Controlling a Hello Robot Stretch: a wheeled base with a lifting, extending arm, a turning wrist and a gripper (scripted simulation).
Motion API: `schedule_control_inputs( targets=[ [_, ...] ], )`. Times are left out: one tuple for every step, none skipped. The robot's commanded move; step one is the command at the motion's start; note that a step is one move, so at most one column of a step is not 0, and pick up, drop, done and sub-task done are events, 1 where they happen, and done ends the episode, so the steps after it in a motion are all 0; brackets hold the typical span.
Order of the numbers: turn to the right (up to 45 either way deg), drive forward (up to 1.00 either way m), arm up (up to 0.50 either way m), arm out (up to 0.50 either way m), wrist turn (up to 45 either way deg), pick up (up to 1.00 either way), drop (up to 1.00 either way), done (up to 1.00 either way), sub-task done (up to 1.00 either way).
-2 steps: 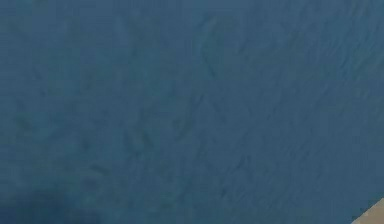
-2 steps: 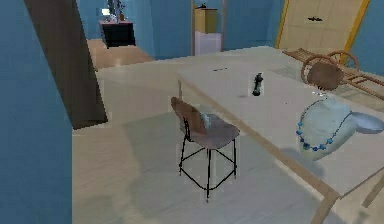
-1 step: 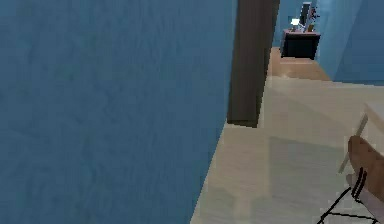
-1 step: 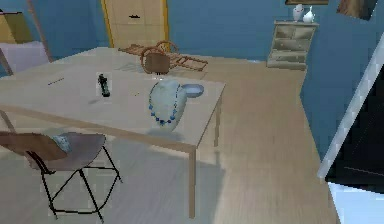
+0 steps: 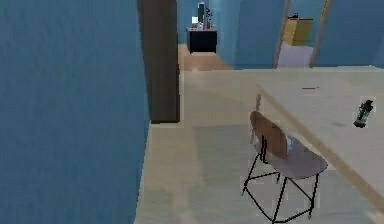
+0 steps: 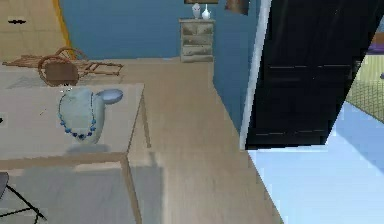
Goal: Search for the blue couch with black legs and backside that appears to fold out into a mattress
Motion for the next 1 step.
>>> schedule_control_inputs(
  targets=[
    [0.0, 1.00, 0.00, 0.00, 0.0, 0.00, 0.00, 0.00, 0.00]
  ],
)
